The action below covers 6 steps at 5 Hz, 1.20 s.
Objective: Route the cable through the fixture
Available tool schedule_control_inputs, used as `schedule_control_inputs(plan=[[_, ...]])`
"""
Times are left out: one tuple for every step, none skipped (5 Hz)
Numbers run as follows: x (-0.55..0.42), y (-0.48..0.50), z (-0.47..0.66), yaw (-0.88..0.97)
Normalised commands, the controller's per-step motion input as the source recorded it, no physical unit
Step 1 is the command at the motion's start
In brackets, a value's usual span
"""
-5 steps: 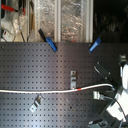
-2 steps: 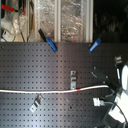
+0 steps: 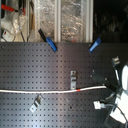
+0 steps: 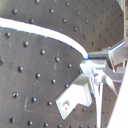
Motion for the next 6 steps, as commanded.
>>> schedule_control_inputs(plan=[[-0.035, 0.116, 0.11, -0.04], [0.030, 0.055, 0.00, -0.03], [0.019, 0.036, 0.01, -0.07], [0.006, 0.015, 0.20, -0.08], [0.001, 0.006, 0.26, -0.07], [-0.075, 0.043, 0.27, -0.04]])
